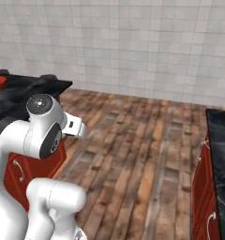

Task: Retrieve the apple and banana from the fridge and place them into the bowl on the dining table.

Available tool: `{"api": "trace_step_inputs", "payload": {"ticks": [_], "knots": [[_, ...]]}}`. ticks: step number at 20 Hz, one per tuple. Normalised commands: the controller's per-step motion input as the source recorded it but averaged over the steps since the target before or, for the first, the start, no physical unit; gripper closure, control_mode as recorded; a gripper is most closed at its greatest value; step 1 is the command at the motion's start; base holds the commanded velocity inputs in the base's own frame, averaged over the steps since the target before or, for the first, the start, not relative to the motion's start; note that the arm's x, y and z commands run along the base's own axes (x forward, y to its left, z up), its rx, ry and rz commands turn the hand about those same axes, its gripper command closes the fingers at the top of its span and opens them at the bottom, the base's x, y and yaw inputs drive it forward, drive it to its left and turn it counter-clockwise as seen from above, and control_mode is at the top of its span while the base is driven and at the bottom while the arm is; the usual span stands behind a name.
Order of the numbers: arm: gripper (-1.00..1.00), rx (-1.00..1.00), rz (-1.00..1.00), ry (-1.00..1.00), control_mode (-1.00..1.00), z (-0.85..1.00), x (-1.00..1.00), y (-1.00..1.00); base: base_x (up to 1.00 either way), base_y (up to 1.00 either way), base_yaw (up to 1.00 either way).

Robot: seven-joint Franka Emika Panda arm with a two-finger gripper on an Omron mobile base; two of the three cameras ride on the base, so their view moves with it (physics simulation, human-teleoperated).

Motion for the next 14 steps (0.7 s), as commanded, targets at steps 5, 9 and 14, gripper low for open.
{"api": "trace_step_inputs", "payload": {"ticks": [5,9,14], "knots": [[1.00,0.00,0.00,0.00,1.00,0.00,0.00,0.00,1.00,-0.09,0.00],[1.00,0.00,0.00,0.00,1.00,0.00,0.00,0.00,1.00,-0.11,0.01],[1.00,0.00,0.00,0.00,1.00,0.00,0.00,0.00,1.00,-0.24,0.18]]}}
